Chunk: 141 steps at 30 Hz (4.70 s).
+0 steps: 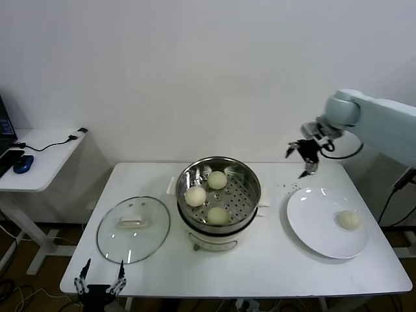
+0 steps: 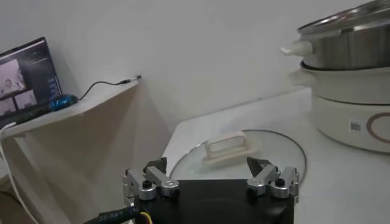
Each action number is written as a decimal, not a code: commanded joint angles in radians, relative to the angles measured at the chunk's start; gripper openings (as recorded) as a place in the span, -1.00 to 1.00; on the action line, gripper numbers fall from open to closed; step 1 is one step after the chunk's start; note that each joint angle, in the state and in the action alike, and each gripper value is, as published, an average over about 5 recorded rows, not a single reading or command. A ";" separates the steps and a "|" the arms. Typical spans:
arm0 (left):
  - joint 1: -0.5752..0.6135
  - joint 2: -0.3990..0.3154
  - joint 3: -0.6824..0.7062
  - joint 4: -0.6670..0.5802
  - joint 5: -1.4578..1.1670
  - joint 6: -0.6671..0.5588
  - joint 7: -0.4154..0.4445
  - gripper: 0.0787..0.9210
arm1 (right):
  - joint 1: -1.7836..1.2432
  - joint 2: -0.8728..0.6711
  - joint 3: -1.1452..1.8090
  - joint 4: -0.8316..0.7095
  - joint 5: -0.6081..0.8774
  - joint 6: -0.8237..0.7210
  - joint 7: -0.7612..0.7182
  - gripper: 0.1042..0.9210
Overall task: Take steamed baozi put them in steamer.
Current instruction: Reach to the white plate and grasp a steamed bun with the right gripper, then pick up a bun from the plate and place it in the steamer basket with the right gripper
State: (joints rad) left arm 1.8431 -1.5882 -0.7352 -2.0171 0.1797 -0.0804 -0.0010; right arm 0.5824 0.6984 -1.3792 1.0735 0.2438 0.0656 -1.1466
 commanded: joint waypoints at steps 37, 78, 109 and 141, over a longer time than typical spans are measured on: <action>0.001 -0.010 0.004 0.015 0.033 0.016 -0.016 0.77 | -0.674 0.030 0.788 -0.410 -0.531 0.088 -0.001 0.76; 0.022 -0.013 0.032 0.014 0.022 -0.018 -0.016 0.77 | 0.039 0.097 -0.001 -0.108 0.207 -0.163 0.003 0.08; 0.023 0.015 0.055 0.024 -0.029 -0.045 -0.030 0.77 | 0.315 0.551 -0.548 0.193 0.803 -0.356 0.334 0.10; 0.002 0.018 0.042 0.057 -0.034 -0.042 -0.032 0.77 | 0.227 0.572 -0.530 0.142 0.788 -0.363 0.350 0.71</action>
State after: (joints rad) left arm 1.8445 -1.5686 -0.6942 -1.9577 0.1446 -0.1226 -0.0327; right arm 0.8023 1.2812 -1.9110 1.2096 1.0277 -0.2963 -0.7988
